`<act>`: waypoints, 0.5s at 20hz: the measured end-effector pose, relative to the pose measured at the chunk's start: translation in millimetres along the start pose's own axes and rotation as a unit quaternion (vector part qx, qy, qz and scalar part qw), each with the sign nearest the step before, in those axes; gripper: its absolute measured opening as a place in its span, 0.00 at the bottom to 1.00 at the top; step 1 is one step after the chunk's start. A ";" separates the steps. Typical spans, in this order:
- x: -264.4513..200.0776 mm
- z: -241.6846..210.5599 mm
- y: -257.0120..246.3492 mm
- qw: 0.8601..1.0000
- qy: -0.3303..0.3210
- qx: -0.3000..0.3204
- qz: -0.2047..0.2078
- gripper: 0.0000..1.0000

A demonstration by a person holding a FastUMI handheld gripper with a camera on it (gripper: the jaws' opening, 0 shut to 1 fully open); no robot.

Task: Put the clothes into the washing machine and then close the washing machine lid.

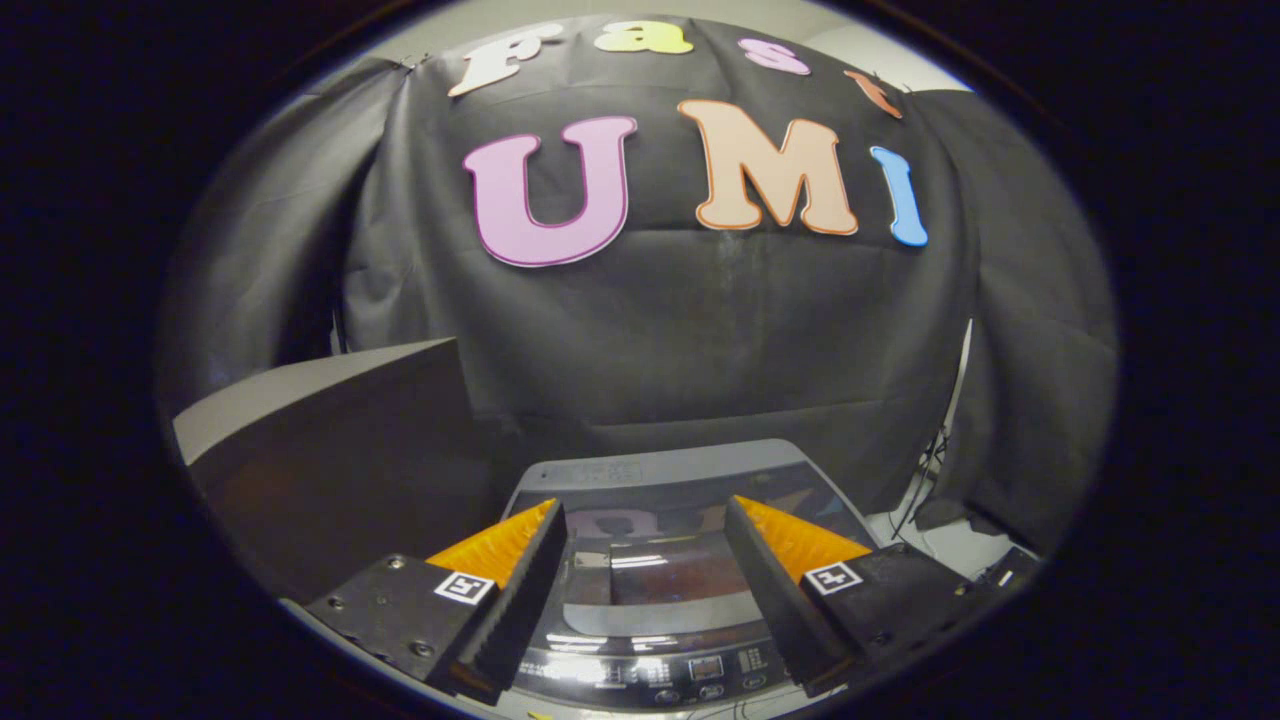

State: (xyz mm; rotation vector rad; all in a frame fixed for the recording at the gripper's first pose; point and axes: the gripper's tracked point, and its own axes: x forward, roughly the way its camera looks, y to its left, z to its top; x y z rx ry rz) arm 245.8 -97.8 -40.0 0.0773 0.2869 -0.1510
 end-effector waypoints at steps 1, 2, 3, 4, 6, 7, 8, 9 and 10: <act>-10.0 2.2 -1.9 1.000 -0.004 -0.003 -0.002 0.97; -16.7 6.5 -3.0 1.000 -0.007 -0.002 -0.003 0.97; -26.2 5.2 -7.7 1.000 -0.010 0.004 -0.011 0.97; -35.8 4.4 -9.4 1.000 -0.009 0.009 -0.012 0.97; -52.5 4.3 -11.6 1.000 -0.008 0.019 -0.015 0.97; -58.7 7.3 -15.1 1.000 -0.011 0.022 -0.018 0.97; -66.6 8.1 -17.5 0.999 -0.010 0.023 -0.021 0.97; -73.5 8.5 -18.6 0.999 -0.010 0.025 -0.022 0.97; -79.1 8.0 -17.7 0.999 -0.006 0.029 -0.021 0.97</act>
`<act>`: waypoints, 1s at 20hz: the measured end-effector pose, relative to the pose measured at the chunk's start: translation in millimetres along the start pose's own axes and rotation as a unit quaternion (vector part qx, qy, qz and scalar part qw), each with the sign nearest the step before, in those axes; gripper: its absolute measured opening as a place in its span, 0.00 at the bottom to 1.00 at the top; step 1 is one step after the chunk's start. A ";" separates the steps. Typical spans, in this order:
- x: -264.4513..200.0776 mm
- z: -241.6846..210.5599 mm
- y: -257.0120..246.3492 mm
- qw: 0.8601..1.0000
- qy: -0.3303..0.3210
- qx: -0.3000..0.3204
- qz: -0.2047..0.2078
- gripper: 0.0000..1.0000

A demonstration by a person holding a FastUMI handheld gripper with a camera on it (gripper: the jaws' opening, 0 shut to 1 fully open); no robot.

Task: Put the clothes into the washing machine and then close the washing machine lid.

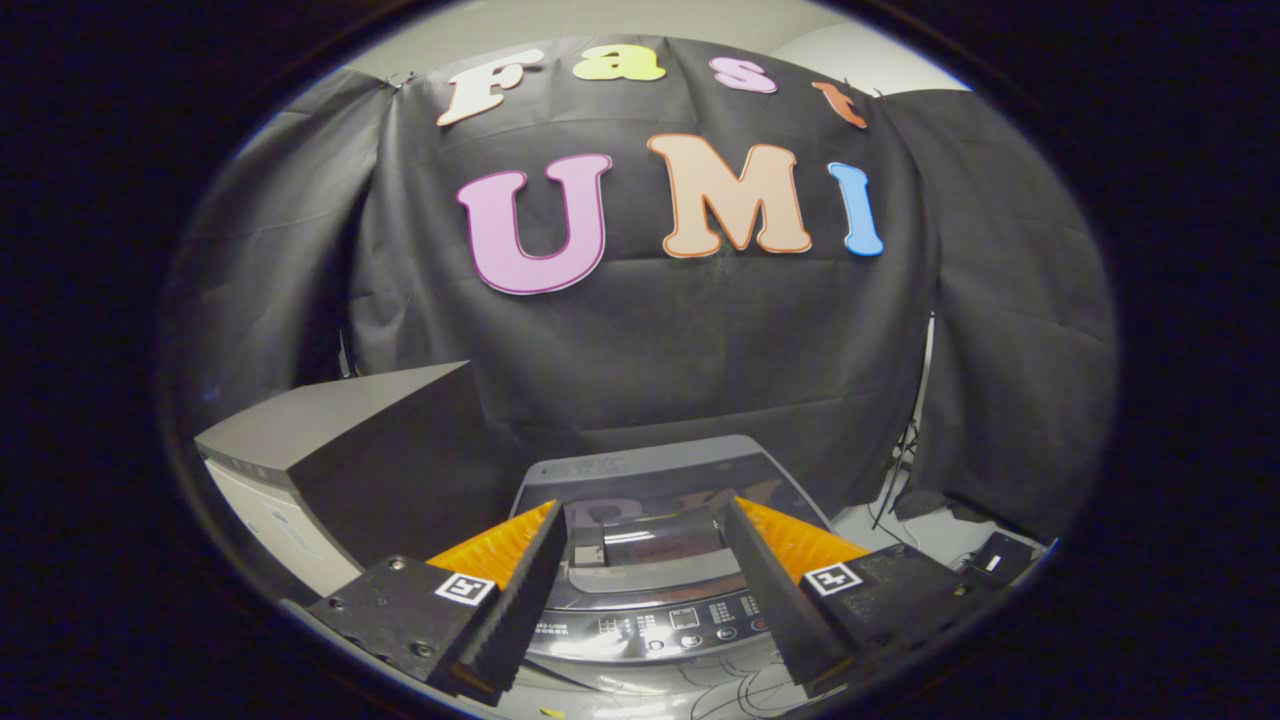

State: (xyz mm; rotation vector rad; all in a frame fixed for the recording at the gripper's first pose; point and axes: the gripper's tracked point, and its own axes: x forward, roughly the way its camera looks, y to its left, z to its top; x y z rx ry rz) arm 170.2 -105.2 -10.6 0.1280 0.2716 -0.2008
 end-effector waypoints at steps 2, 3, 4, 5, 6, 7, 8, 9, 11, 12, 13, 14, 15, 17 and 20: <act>-12.9 3.2 -1.0 1.000 -0.002 0.012 0.001 0.97; -20.1 5.3 -0.2 1.000 -0.005 0.016 0.001 0.97; -27.6 8.7 -0.8 1.000 -0.012 0.018 0.000 0.97; -34.5 10.3 -0.1 1.000 -0.016 0.019 0.001 0.97; -39.9 10.9 0.3 1.000 -0.020 0.017 0.002 0.97; -46.2 12.7 -0.7 1.000 -0.024 0.017 0.003 0.97; -50.8 13.3 -1.2 0.999 -0.026 0.017 0.004 0.97; -54.6 12.9 -0.2 0.999 -0.030 0.018 0.006 0.97; -61.3 11.8 -2.1 0.999 -0.033 0.017 0.008 0.97; -64.4 12.8 -4.2 0.999 -0.037 0.018 0.009 0.97; -67.6 12.6 -4.1 0.999 -0.039 0.018 0.011 0.97; -70.1 12.0 -5.6 0.999 -0.039 0.020 0.012 0.97; -73.2 10.4 -6.2 0.999 -0.040 0.021 0.011 0.97; -82.3 8.5 -5.3 0.999 -0.040 0.015 0.015 0.97; -108.2 4.0 0.5 0.999 -0.043 0.011 0.027 0.97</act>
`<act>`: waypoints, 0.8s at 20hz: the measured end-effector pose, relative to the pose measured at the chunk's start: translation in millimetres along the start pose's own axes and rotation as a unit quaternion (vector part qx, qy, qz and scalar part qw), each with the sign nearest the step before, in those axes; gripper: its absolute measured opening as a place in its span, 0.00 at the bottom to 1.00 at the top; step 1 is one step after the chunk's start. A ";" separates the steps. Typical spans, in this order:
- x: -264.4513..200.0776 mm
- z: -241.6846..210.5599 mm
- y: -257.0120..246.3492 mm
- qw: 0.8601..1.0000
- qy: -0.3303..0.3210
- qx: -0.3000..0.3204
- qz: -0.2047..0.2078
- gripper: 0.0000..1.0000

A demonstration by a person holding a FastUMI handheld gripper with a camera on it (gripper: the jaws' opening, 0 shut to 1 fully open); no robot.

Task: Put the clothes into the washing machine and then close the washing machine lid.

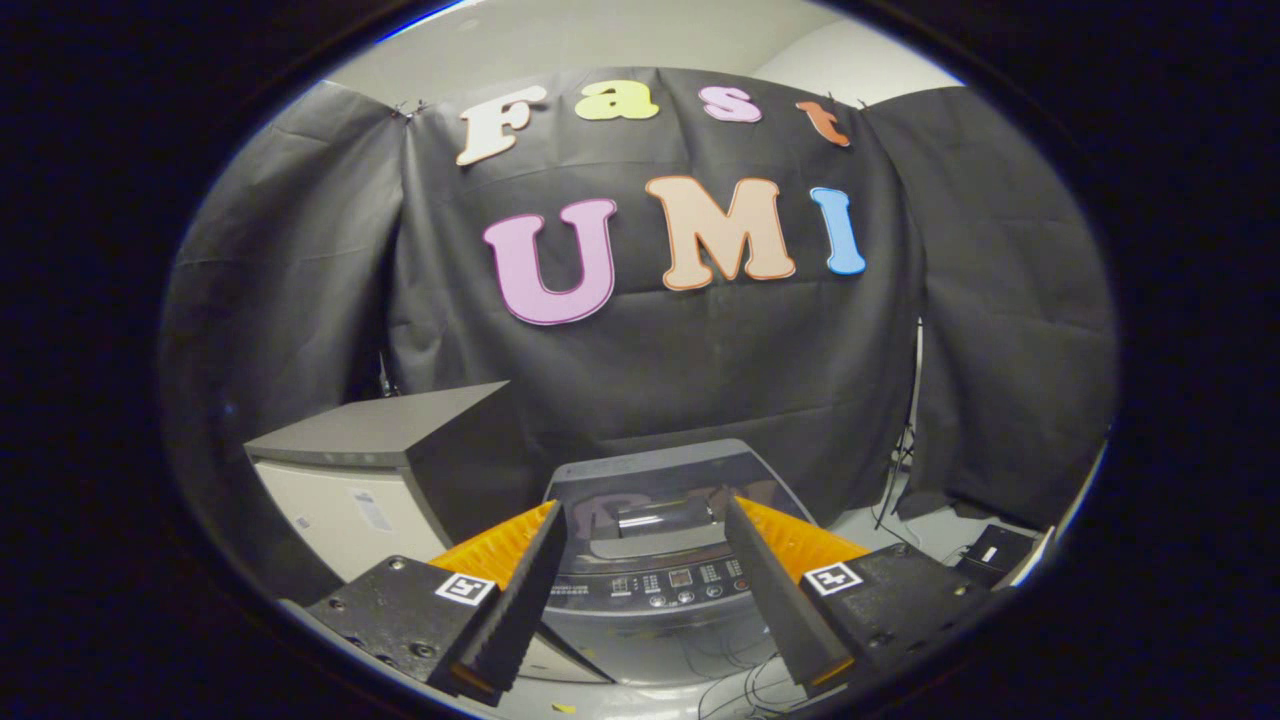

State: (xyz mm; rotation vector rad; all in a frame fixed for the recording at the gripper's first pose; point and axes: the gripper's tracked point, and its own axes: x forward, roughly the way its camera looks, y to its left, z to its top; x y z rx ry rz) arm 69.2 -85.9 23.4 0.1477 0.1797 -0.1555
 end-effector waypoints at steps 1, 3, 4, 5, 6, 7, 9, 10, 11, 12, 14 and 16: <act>-8.9 0.1 3.8 1.000 -0.007 -0.001 0.003 0.97; -26.2 1.5 9.1 1.000 -0.019 -0.014 0.009 0.97; -33.6 -0.2 11.3 1.000 -0.019 -0.019 0.012 0.97; -42.2 -2.8 12.9 0.999 -0.022 -0.018 0.015 0.97; -51.4 -2.8 14.9 0.999 -0.024 -0.013 0.020 0.97; -59.3 -4.1 18.0 0.999 -0.027 -0.007 0.024 0.97; -71.1 -1.2 22.0 0.999 -0.035 0.000 0.035 0.97; -76.3 -3.0 24.5 0.999 -0.035 -0.001 0.041 0.97; -81.8 -5.0 25.8 0.998 -0.036 -0.004 0.045 0.97; -86.5 -5.6 25.9 0.998 -0.036 -0.009 0.048 0.97; -92.9 -10.2 21.7 0.998 -0.031 -0.024 0.044 0.96; -101.0 -12.6 15.3 0.998 -0.030 -0.041 0.039 0.97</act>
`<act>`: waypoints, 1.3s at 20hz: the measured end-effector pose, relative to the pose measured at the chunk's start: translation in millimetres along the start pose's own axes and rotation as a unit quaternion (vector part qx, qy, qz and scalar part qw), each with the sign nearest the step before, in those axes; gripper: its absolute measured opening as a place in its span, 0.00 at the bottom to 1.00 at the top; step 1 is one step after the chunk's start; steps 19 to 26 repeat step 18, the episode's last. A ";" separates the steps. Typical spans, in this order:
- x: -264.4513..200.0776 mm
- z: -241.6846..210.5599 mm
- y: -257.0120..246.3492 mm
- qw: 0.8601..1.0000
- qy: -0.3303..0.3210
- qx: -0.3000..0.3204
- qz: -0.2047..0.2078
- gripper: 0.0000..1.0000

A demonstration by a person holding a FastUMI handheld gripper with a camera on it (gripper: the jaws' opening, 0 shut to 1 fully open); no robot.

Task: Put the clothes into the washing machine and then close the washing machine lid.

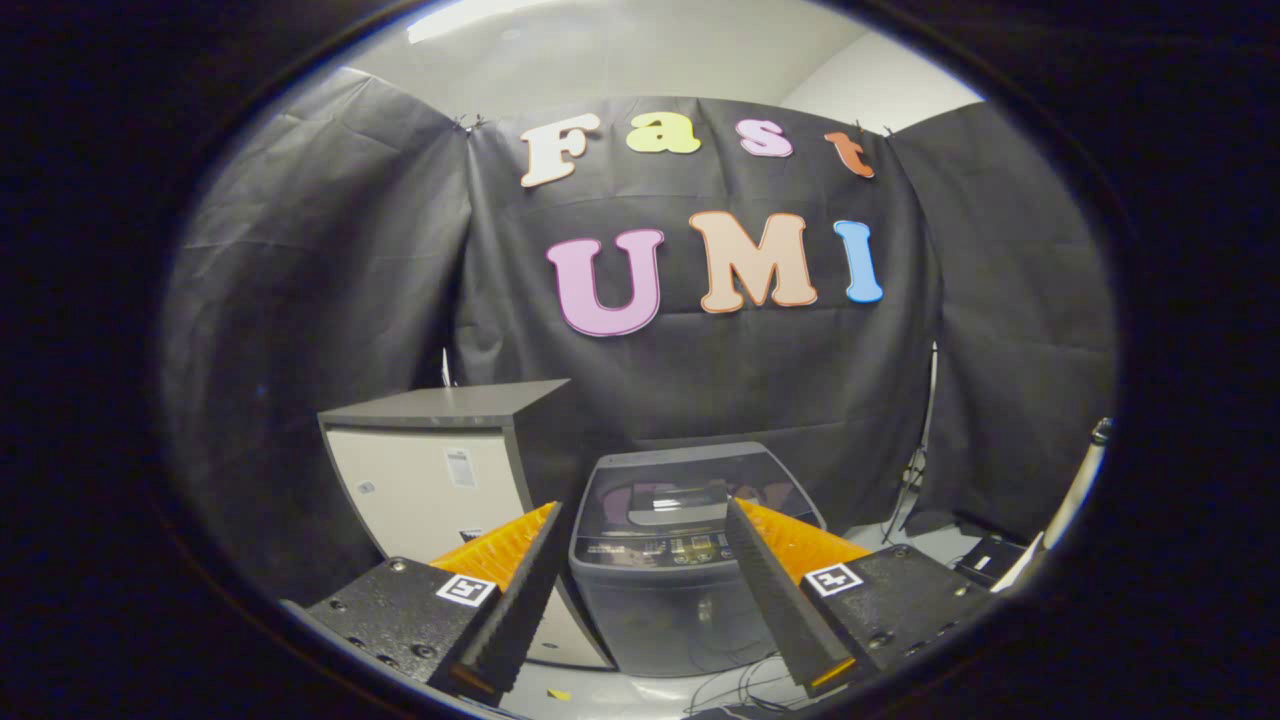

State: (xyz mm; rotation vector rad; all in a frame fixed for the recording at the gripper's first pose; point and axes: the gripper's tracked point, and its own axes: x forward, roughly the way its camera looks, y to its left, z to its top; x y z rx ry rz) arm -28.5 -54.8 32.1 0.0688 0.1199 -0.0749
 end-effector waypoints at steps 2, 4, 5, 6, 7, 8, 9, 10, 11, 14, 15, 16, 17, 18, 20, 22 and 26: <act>-4.6 -0.2 -1.7 1.000 -0.002 0.003 0.000 0.97; -10.9 5.8 -2.4 1.000 -0.013 0.012 0.002 0.97; -11.5 11.3 -4.4 1.000 -0.021 0.010 0.001 0.97; -12.9 15.1 -5.3 1.000 -0.026 0.006 -0.001 0.97; -15.7 17.4 -6.7 0.999 -0.033 0.001 -0.005 0.96; -18.7 23.0 -7.4 0.999 -0.043 -0.003 -0.005 0.96; -17.6 23.8 -6.8 0.999 -0.053 -0.006 -0.004 0.96; -19.4 26.3 -6.0 0.998 -0.064 -0.006 -0.003 0.96; -23.6 29.1 -4.4 0.997 -0.072 -0.006 -0.001 0.96; -29.6 31.0 -2.1 0.996 -0.085 -0.020 0.002 0.96; -31.4 31.1 -3.1 0.996 -0.085 -0.026 0.002 0.96; -32.9 30.9 -2.8 0.996 -0.084 -0.032 0.004 0.96; -32.7 30.6 -2.5 0.996 -0.083 -0.032 0.005 0.96; -33.4 28.6 -2.3 0.996 -0.081 -0.029 0.007 0.96; -33.4 28.6 -2.3 0.996 -0.081 -0.029 0.007 0.96; -33.4 28.6 -2.3 0.996 -0.081 -0.029 0.007 0.96; -33.4 28.6 -2.3 0.996 -0.081 -0.029 0.007 0.96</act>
